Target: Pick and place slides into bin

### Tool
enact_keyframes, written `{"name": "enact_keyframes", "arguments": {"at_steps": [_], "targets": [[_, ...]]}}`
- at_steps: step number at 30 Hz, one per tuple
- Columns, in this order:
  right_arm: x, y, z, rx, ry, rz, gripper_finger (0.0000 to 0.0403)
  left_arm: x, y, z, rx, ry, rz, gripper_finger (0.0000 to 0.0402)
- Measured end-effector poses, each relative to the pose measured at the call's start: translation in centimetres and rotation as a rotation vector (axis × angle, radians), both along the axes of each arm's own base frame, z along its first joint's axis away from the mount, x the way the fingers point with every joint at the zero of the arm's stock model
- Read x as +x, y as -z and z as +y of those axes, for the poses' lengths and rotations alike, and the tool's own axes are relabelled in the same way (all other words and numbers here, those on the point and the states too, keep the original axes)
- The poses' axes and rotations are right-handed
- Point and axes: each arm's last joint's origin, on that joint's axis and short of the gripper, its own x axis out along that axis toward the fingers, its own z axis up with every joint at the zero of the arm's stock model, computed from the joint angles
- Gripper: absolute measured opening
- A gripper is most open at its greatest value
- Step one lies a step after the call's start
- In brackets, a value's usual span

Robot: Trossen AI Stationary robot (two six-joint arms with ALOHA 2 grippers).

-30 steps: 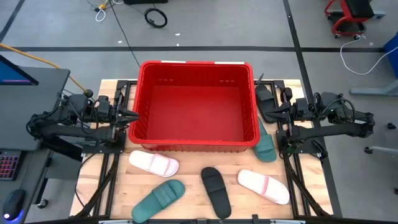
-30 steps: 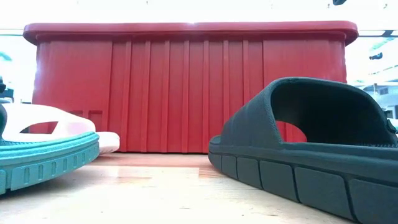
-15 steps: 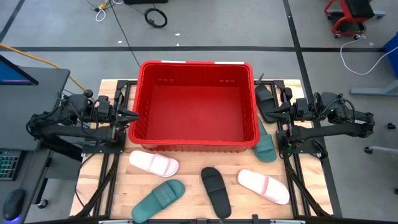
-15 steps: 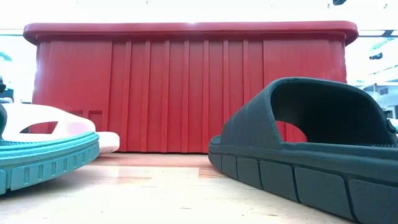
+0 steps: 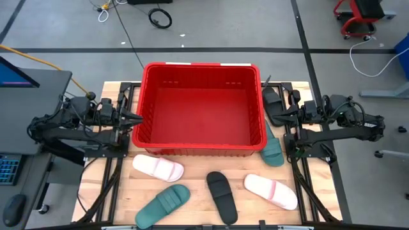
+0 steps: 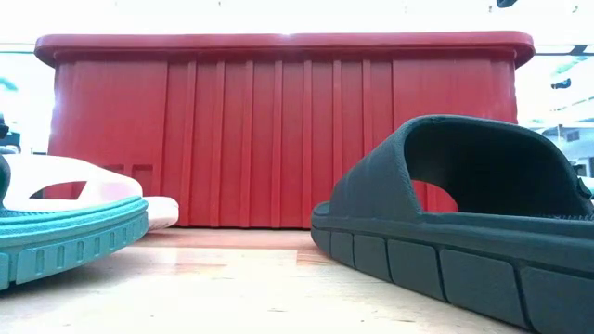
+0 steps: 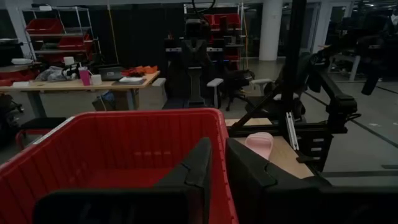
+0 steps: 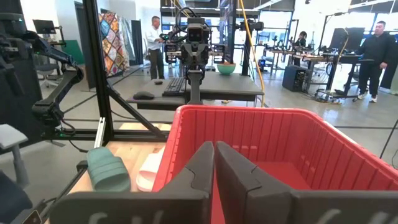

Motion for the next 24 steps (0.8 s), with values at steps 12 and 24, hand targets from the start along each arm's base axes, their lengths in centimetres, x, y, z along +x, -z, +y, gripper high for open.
{"name": "enact_keyframes", "arguments": {"at_steps": [12,24], "targets": [[0.00,0.00,0.00,0.000,0.000,0.000,0.0023,0.00,0.01,0.00,0.000,0.000,0.000,0.0057],[0.00,0.00,0.00,0.000,0.000,0.000,0.0023,0.00,0.00,0.00,0.000,0.000,0.000,0.0056]]}}
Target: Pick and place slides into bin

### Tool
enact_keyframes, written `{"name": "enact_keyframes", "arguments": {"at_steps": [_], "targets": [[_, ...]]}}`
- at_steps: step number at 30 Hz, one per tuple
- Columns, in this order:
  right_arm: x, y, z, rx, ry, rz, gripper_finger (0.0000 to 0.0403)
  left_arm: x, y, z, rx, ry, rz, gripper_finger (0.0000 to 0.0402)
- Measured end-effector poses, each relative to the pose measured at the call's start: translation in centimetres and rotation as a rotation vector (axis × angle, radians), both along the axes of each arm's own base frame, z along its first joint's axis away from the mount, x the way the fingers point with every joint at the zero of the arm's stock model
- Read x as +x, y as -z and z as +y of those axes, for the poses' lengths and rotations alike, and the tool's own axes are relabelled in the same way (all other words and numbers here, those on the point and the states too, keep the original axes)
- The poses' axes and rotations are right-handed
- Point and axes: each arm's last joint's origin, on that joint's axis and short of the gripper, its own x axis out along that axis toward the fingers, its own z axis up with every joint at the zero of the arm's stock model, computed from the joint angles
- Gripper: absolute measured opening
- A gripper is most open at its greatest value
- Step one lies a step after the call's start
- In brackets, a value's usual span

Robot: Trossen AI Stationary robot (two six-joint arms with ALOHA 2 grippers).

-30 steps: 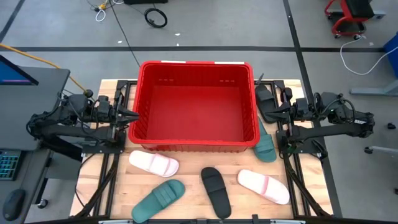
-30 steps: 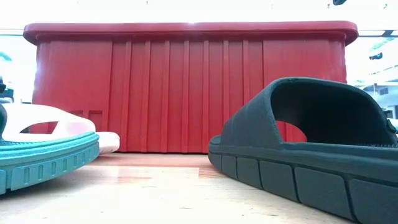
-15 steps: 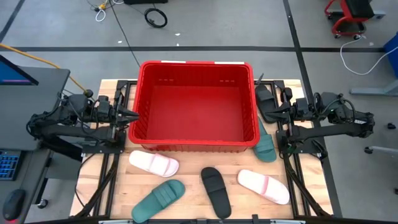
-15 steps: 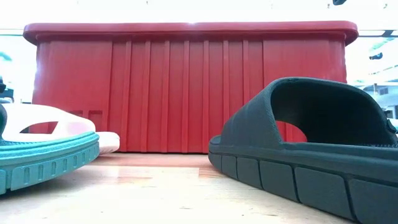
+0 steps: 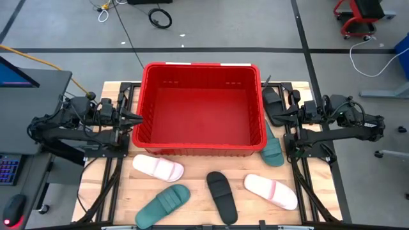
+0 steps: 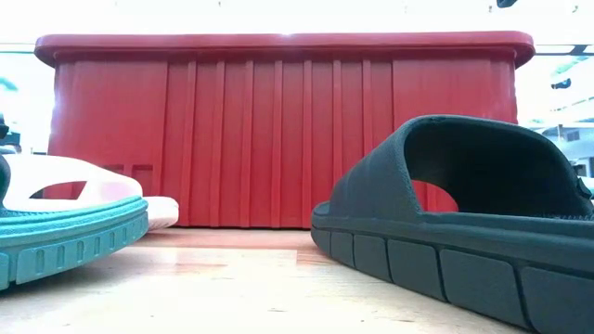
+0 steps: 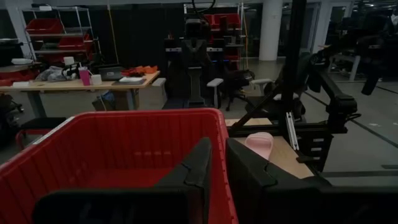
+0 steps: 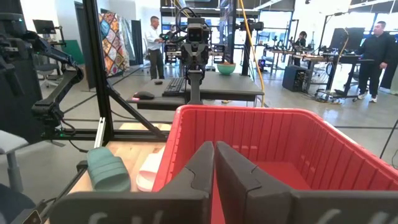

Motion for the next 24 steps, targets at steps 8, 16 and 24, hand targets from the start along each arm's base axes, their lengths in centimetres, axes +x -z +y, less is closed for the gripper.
{"name": "enact_keyframes", "arguments": {"at_steps": [8,16,24], "targets": [[0.00,0.00,0.00,0.000,0.000,0.000,0.0023,0.00,0.00,0.00,0.000,0.000,0.000,0.0059],[0.00,0.00,0.00,0.000,0.000,0.000,0.0023,0.00,0.00,0.00,0.000,0.000,0.000,0.0051],[0.00,0.00,0.00,0.000,0.000,0.000,0.0023,0.00,0.00,0.00,0.000,0.000,0.000,0.0056]]}}
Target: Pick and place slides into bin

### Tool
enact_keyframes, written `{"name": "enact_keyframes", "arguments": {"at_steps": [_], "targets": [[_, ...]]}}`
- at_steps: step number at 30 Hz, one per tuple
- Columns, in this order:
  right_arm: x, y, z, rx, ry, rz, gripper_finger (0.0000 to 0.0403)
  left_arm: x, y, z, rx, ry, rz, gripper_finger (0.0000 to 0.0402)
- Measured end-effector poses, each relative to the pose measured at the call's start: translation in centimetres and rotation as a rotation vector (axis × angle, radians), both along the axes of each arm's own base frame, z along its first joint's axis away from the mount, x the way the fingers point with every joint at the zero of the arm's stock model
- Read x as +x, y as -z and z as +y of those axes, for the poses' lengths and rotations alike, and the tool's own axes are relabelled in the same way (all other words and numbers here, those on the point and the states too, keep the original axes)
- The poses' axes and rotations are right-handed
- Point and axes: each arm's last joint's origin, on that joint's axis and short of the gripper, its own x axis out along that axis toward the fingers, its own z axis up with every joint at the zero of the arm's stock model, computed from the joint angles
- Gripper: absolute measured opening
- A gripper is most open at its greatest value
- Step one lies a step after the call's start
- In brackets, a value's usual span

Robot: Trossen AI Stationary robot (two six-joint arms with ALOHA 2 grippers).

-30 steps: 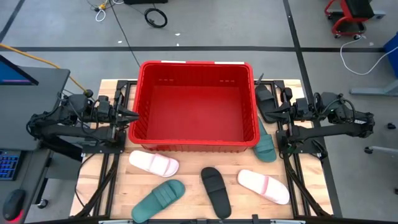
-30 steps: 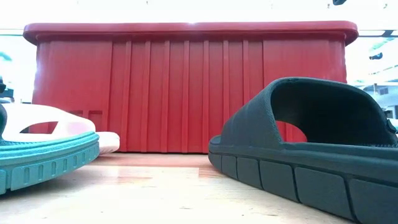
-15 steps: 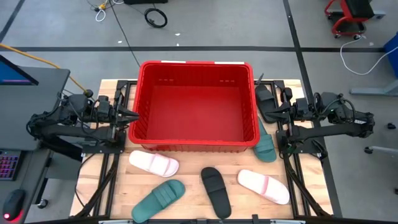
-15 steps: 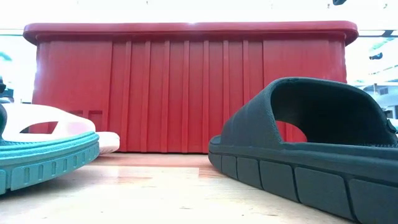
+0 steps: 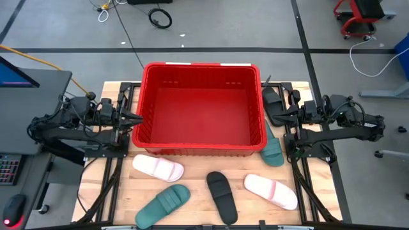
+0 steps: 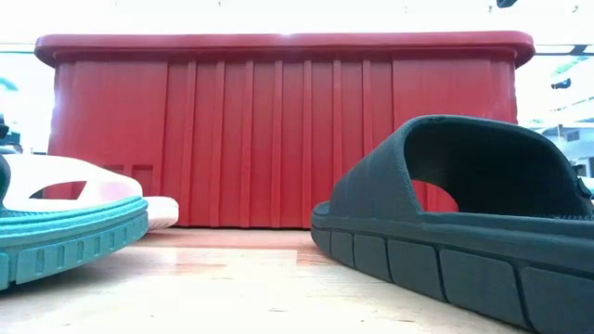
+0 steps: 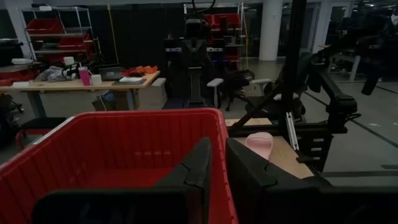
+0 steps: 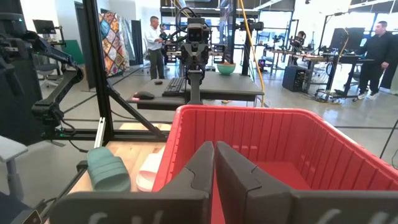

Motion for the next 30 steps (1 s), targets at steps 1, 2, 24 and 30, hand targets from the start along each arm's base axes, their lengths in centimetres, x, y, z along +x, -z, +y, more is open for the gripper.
{"name": "enact_keyframes", "arguments": {"at_steps": [1,2,24,30], "targets": [[0.00,0.00,0.00,0.000,0.000,0.000,0.0023,-0.01,-0.01,0.00,0.000,0.000,0.000,0.0057],[0.01,0.00,0.00,0.000,0.000,0.000,0.0023,0.00,-0.01,0.00,0.000,0.000,-0.001,0.0057],[0.00,0.00,0.00,0.000,0.000,0.000,0.0023,0.00,0.00,0.00,0.000,0.000,0.000,0.0051],[0.00,0.00,0.00,0.000,0.000,0.000,0.0023,0.00,0.00,0.00,0.000,0.000,0.000,0.0057]]}}
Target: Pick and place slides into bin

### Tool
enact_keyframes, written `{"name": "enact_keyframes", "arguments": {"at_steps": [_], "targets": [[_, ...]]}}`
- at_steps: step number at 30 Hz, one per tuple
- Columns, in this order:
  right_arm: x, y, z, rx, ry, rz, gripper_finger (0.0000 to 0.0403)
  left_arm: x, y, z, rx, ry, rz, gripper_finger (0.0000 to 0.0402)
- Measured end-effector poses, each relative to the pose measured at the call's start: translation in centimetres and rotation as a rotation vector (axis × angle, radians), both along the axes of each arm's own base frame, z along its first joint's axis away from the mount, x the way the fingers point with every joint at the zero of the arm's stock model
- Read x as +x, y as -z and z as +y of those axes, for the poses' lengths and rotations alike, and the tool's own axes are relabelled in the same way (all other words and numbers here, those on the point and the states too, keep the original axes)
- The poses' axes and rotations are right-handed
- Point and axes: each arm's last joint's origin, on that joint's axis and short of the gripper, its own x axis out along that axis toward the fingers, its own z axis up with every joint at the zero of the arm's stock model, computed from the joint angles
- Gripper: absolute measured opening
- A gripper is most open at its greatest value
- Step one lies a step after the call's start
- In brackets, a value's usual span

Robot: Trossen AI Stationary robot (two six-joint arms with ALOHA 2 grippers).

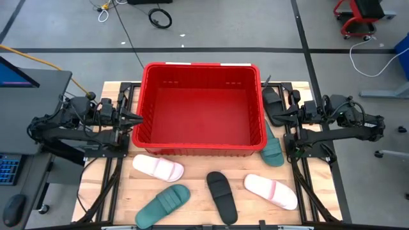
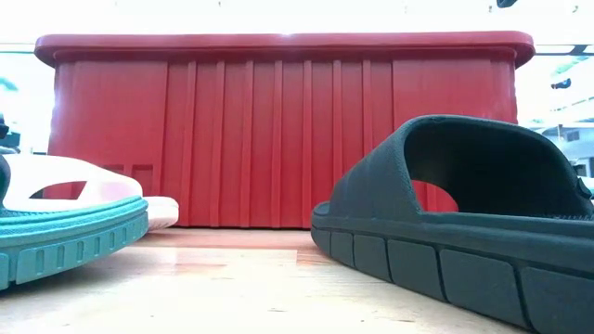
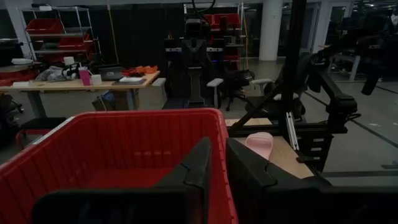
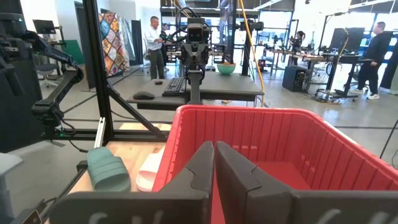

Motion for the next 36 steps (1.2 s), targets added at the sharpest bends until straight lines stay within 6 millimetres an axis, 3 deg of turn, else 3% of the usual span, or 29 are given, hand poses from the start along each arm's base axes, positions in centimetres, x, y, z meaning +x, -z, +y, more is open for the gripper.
{"name": "enact_keyframes", "arguments": {"at_steps": [28,36], "targets": [[0.0,0.0,0.0,-0.057,0.000,0.000,0.0023,0.0,-0.2,0.0,0.000,0.000,-0.016,0.0051],[0.7,-1.2,0.1,0.123,-0.033,-0.116,0.0023,0.0,-0.6,0.0,-0.005,0.000,-0.059,0.0058]]}}
